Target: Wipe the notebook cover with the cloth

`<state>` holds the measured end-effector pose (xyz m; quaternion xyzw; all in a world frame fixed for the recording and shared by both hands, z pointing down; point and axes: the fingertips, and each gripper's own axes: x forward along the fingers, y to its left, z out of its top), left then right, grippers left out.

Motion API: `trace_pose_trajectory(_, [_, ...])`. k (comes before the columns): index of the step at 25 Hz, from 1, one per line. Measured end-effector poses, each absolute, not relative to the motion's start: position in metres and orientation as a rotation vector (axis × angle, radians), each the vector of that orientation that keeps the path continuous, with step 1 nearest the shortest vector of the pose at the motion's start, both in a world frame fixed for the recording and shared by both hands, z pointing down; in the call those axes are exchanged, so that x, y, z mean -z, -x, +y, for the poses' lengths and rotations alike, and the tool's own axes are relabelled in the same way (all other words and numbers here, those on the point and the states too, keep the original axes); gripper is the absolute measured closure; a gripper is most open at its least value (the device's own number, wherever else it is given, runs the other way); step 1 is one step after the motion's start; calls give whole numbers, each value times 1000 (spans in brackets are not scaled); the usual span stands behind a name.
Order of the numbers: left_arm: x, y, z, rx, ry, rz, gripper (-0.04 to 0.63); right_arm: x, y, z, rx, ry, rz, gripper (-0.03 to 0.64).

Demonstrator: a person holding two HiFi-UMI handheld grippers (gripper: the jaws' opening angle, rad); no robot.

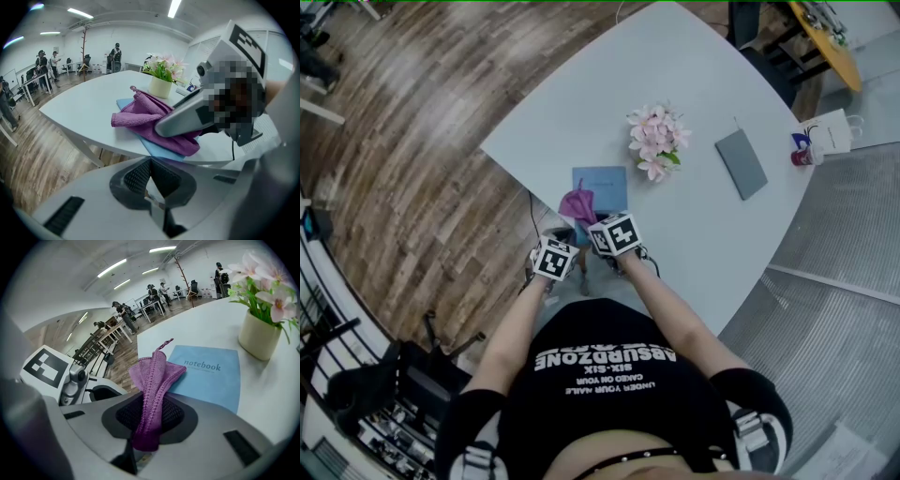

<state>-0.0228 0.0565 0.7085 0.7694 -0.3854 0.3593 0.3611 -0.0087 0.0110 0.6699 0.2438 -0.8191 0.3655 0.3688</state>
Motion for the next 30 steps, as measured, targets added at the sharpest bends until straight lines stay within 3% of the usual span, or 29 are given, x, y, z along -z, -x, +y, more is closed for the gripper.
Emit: trace_pose_trajectory(30, [-698, 22, 61, -921, -2020, -1011, 580, -669, -11, 54, -1053, -636, -2143, 528])
